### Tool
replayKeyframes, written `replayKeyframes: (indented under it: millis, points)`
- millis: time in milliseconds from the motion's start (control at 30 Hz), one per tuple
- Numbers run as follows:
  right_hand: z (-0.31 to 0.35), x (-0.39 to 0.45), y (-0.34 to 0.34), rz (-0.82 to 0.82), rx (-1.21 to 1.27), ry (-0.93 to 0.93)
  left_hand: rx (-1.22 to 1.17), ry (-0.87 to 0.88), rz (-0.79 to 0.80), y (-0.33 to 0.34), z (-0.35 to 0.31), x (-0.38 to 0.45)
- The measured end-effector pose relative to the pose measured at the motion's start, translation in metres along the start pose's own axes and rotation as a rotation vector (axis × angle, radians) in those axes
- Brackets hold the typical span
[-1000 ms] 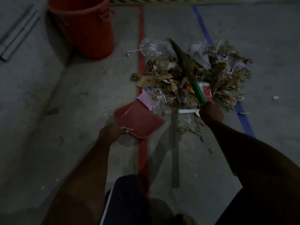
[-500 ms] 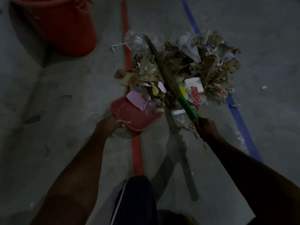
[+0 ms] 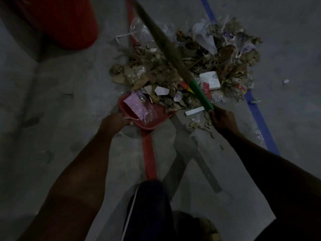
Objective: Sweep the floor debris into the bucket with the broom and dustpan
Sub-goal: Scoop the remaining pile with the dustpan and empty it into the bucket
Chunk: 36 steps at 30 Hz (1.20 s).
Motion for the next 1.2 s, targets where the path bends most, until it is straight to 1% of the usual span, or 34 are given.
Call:
replayKeyframes:
  millis: [100, 133, 233, 300, 467, 567, 700, 767, 867, 967, 1067, 1100, 1200]
  points:
    - [-0.006, 0.014, -0.002, -0.028, -0.068, 0.124, 0.017, 0.003, -0.017, 0.001, -0.001, 0.001]
    - [-0.009, 0.016, -0.002, -0.009, -0.08, 0.172, 0.022, 0.002, -0.021, 0.001, -0.002, 0.001]
    - [-0.012, 0.015, 0.002, 0.13, -0.079, 0.27, 0.022, -0.006, -0.019, 0.002, -0.002, 0.006]
    - [-0.013, 0.007, 0.007, 0.177, -0.063, 0.252, 0.021, -0.015, -0.018, 0.004, -0.005, 0.007]
    - [-0.001, -0.026, 0.019, 0.217, -0.039, 0.137, -0.006, -0.029, -0.021, 0.007, -0.004, 0.006]
    - [0.009, -0.041, 0.022, 0.228, -0.001, 0.105, -0.001, -0.011, -0.072, 0.009, -0.004, 0.005]
    - [0.013, -0.053, 0.027, 0.234, -0.022, 0.033, 0.013, -0.018, -0.081, 0.008, -0.007, 0.001]
    - [0.012, -0.052, 0.024, 0.198, -0.026, 0.028, 0.0, -0.009, -0.081, 0.006, -0.009, -0.001]
    - [0.011, -0.042, 0.015, 0.102, -0.024, 0.058, -0.002, 0.002, -0.086, 0.005, -0.011, -0.005]
    - [0.011, -0.025, 0.006, 0.057, -0.065, 0.135, -0.027, 0.045, -0.11, 0.002, -0.01, -0.006]
    - [0.006, -0.01, 0.001, 0.137, -0.108, 0.269, -0.011, 0.037, -0.101, 0.0, -0.008, -0.002]
    - [0.005, -0.009, -0.001, 0.174, -0.117, 0.274, -0.006, 0.028, -0.094, 0.001, -0.008, 0.0]
    - [0.008, -0.014, -0.001, 0.269, -0.129, 0.177, -0.042, 0.005, -0.067, 0.0, -0.01, 0.003]
Point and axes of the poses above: each hand's wrist, its own x-axis towards the middle knuckle, its own y-axis out of the palm, z = x × y, the point moved 2 cm from there along x, towards the middle knuckle, and after that the axes turned 1 degree about y, right-handed, at the moved point
